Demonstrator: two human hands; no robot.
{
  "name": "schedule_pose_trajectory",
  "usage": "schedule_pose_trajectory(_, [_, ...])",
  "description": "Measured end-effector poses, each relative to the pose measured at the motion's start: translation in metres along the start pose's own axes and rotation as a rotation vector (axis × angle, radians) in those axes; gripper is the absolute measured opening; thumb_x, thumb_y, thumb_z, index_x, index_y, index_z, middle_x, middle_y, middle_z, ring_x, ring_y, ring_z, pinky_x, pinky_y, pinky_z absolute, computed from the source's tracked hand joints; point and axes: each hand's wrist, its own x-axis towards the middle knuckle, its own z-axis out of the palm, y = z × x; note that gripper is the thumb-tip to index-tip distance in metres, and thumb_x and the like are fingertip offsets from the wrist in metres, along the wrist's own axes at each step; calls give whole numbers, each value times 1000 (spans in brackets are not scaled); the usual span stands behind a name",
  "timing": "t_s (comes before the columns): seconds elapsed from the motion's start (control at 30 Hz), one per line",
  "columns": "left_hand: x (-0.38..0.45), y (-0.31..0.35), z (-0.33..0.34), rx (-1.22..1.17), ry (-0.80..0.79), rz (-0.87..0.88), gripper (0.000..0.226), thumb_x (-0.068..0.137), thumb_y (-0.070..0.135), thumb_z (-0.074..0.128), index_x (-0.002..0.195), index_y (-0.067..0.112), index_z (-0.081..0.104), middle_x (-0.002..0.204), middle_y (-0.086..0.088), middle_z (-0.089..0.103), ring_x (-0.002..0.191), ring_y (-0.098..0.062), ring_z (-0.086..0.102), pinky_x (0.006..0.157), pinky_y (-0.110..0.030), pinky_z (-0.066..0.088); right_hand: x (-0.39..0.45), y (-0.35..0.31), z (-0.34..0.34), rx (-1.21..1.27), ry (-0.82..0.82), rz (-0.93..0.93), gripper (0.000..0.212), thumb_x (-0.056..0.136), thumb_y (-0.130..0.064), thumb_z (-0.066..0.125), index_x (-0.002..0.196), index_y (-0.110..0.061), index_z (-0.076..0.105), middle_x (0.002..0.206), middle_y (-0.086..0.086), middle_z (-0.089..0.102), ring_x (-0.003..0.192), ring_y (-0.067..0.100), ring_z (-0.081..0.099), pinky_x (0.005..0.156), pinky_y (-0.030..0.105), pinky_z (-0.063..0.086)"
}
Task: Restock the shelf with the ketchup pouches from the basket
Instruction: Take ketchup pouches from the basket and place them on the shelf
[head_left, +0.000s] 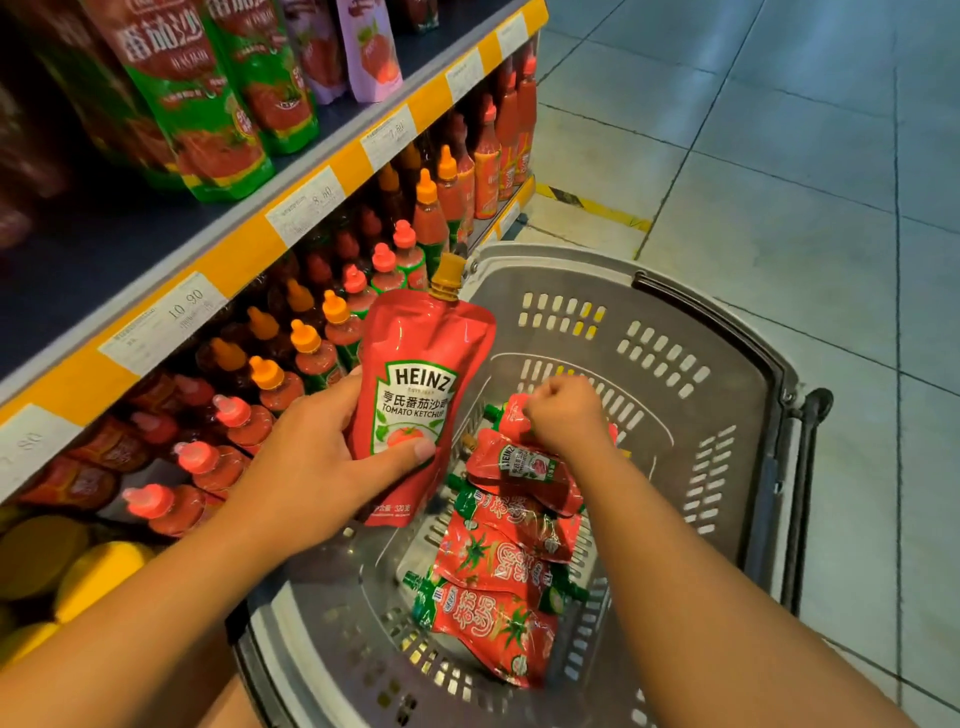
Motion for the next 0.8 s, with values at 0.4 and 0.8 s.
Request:
schedule_pose_trajectory(0.4, [1, -6, -2, -105, 76, -16, 42, 74, 55, 79, 114, 45, 70, 104, 18, 79, 93, -8, 77, 84, -49, 62, -9, 78, 45, -453, -60, 281, 62, 91, -33, 70, 147, -16, 50, 155, 12, 44, 143, 39, 41, 111, 58, 45])
schedule_pose_trajectory(0.8, [3, -11, -4, -157, 104, -45, 39, 74, 53, 80, 110, 41, 73, 103, 18, 79, 93, -7, 77, 84, -48, 62, -2, 77, 49, -667, -217, 287, 77, 92, -34, 66, 161, -25, 32, 174, 13, 8, 159, 46, 0, 122, 65, 25])
